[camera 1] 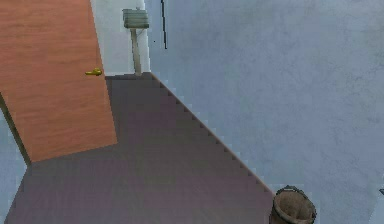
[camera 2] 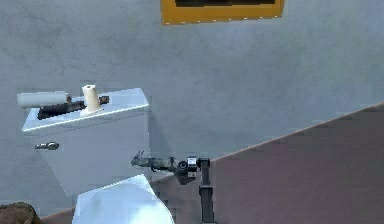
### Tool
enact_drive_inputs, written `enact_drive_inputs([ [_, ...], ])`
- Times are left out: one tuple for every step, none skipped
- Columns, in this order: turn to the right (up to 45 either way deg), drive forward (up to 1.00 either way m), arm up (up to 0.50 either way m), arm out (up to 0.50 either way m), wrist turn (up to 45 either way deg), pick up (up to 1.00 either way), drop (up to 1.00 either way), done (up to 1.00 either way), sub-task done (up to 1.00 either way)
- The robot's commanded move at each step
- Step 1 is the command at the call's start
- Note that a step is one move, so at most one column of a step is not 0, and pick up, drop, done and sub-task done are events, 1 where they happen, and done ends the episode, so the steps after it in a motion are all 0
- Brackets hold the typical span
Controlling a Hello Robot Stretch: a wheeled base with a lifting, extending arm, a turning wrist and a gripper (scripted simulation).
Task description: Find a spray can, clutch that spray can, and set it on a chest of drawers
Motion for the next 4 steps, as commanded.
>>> enact_drive_inputs([
  [0.0,0.00,0.44,0.00,0.0,0.00,0.00,0.00,0.00],
  [0.0,0.00,0.00,0.00,-45.0,0.00,0.00,0.00,0.00],
  [0.0,0.00,0.00,0.00,-45.0,0.00,0.00,0.00,0.00],
  [0.0,0.00,0.00,0.00,-6.0,0.00,0.00,0.00,0.00],
])
